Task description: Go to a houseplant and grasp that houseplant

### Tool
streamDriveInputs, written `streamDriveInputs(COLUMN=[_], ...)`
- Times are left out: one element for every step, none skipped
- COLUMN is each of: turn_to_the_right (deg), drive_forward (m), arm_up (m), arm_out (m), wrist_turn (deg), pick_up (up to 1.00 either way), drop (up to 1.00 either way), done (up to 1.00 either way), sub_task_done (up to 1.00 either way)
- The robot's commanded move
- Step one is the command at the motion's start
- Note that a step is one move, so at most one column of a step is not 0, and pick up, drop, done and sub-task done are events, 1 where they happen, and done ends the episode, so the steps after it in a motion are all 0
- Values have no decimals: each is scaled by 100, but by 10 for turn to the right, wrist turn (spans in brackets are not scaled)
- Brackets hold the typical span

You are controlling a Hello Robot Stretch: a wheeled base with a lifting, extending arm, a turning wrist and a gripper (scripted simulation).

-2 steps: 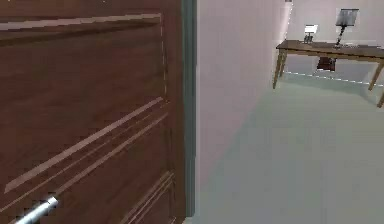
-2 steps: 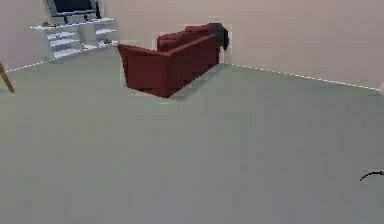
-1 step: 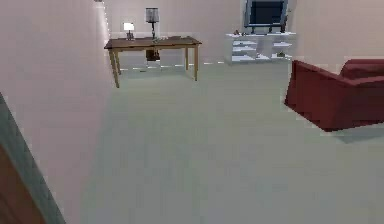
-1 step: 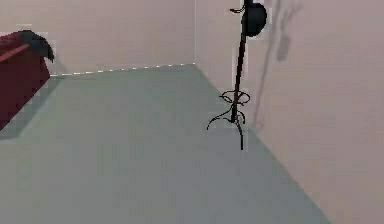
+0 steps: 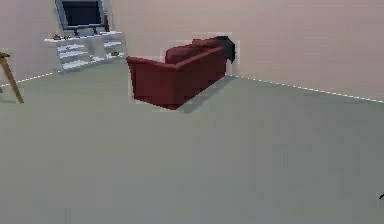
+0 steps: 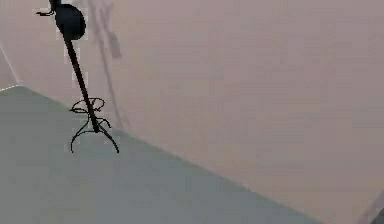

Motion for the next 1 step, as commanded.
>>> streamDriveInputs(turn_to_the_right=[270], drive_forward=[0], arm_up=[0], arm_out=[0], wrist_turn=[0], pick_up=[0], drop=[0], done=[0], sub_task_done=[0])
